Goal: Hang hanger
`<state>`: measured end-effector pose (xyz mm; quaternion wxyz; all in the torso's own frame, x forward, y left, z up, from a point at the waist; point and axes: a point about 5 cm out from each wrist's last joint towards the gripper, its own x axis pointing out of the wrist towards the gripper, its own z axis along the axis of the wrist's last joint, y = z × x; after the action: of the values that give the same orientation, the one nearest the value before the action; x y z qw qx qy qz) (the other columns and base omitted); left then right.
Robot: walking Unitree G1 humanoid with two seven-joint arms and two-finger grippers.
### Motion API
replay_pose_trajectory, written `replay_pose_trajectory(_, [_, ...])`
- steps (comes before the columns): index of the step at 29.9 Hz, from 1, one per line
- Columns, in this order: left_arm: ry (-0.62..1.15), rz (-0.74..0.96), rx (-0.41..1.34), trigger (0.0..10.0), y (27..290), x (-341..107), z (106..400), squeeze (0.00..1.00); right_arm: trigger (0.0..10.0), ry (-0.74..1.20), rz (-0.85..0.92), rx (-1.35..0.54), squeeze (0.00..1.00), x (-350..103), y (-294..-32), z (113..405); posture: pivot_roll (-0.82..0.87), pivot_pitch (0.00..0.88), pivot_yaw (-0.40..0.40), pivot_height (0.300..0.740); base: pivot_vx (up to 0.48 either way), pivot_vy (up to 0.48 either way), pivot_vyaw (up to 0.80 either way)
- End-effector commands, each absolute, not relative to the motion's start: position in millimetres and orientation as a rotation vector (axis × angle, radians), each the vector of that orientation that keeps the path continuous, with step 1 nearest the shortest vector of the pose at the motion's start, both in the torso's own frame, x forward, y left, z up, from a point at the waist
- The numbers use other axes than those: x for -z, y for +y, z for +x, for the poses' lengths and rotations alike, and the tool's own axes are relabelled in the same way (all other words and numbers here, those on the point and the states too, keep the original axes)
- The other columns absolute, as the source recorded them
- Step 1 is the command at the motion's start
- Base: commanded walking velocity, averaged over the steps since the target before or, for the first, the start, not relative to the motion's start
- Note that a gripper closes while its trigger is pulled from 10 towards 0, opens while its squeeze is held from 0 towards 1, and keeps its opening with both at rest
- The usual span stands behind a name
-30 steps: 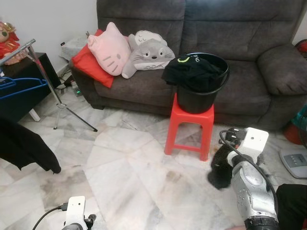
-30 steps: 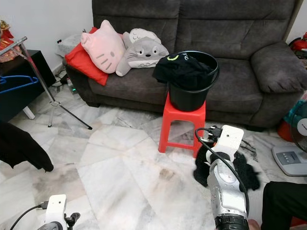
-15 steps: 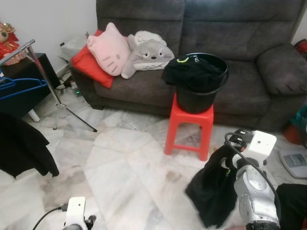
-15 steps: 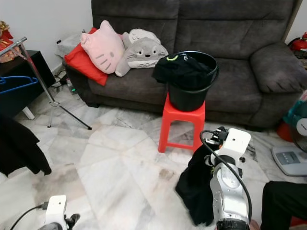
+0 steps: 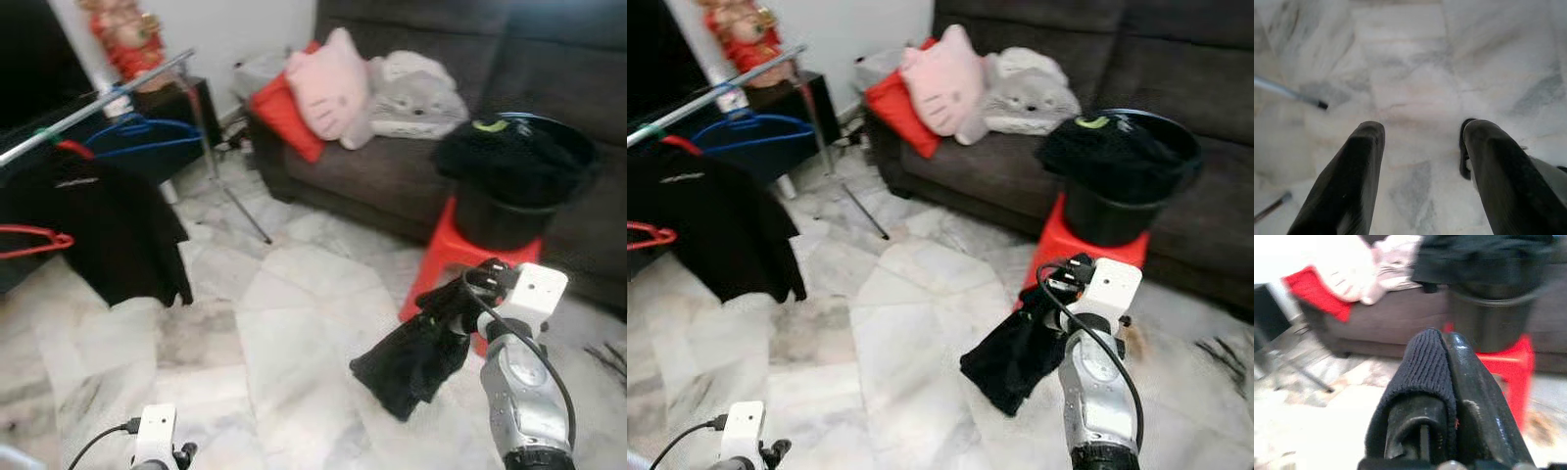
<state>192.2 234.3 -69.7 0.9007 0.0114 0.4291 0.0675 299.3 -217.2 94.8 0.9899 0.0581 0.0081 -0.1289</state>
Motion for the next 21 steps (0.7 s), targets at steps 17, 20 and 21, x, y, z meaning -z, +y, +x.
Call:
replay_pose_trajectory(17, [0.896, 0.022, -0.146, 10.0, 234.1, 72.0, 187.8, 0.00, 10.0, -0.008, 0.096, 0.258, 0.00, -97.4, -224.4, 301.3, -0.10, 0.000, 0.052, 0.740, 0.000, 0.000, 0.80])
replay_pose_trajectory(20, [0.893, 0.019, -0.147, 10.0, 233.1, 71.8, 188.6, 0.00, 10.0, -0.006, 0.093, 0.258, 0.00, -97.4, -226.3, 301.9, -0.10, 0.000, 0.048, 0.740, 0.000, 0.000, 0.80])
replay_pose_trajectory(21, [0.893, 0.018, -0.147, 10.0, 232.9, 71.8, 188.7, 0.00, 10.0, -0.005, 0.092, 0.258, 0.00, -97.3, -226.6, 301.9, -0.10, 0.000, 0.048, 0.740, 0.000, 0.000, 0.80])
